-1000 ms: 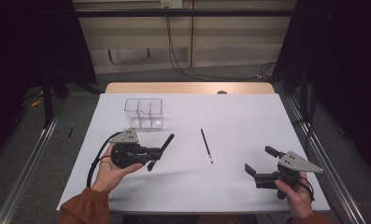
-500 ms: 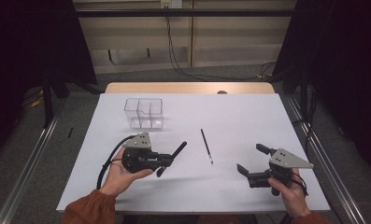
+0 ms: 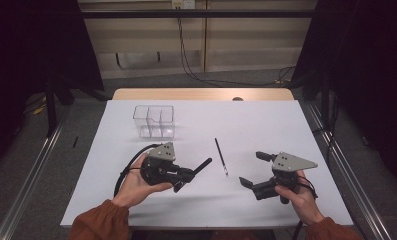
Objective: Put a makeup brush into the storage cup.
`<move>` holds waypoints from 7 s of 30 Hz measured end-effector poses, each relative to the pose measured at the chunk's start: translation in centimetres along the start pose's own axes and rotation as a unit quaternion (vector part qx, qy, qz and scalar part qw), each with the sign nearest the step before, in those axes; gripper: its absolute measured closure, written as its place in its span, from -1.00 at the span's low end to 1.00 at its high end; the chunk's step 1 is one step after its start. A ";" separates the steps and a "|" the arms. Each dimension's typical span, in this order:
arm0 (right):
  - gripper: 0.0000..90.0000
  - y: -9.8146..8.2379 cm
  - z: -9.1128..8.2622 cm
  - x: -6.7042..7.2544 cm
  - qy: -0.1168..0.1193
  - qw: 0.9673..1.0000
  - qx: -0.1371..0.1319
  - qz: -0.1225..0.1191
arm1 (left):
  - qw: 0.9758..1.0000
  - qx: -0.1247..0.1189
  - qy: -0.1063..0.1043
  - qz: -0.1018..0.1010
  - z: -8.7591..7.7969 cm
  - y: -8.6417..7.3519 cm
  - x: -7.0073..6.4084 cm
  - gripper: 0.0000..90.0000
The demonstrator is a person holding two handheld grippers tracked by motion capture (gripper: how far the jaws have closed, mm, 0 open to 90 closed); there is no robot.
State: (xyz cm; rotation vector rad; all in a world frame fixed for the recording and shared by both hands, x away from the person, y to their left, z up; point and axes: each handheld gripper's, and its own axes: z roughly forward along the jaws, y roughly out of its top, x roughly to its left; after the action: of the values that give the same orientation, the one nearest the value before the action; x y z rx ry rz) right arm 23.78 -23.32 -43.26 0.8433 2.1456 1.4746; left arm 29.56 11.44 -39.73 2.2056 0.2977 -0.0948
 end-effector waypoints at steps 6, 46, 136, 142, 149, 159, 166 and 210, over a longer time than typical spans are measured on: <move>-0.98 0.8 0.8 0.0 0.029 0.999 0.020 -0.016 | 0.999 0.035 -0.017 0.018 0.7 1.0 -0.4 0.75; -0.94 4.3 5.4 0.7 0.188 0.952 0.225 -0.084 | 0.977 0.199 -0.033 0.061 3.6 3.8 -0.8 0.75; 0.78 5.9 10.5 2.3 0.288 0.884 0.336 -0.152 | 0.981 0.190 -0.005 0.044 4.6 1.9 0.6 -0.08; 0.78 5.7 10.5 2.0 0.283 0.889 0.329 -0.146 | 0.984 0.172 0.021 0.033 3.9 1.5 1.0 -0.52; 0.78 5.4 10.0 1.5 0.272 0.897 0.320 -0.136 | 0.987 0.152 0.043 0.012 2.8 0.5 1.6 -0.78; 0.78 4.8 9.2 0.8 0.253 0.911 0.304 -0.122 | 0.990 0.134 0.045 -0.003 1.4 -0.5 2.0 -0.89; 0.78 4.3 8.4 0.2 0.241 0.918 0.295 -0.111 | 0.992 0.111 0.059 -0.012 0.0 -1.5 1.9 -0.90; 0.78 1.6 5.5 0.5 0.132 0.987 0.086 -0.034 | 0.990 0.017 0.125 -0.064 -0.8 -4.3 1.1 -0.91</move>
State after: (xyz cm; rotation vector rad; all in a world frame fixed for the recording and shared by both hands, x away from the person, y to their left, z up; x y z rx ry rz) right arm 27.22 -18.76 -43.72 0.6525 2.4998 1.4499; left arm 29.52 14.75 -42.78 2.2324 0.5814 0.1074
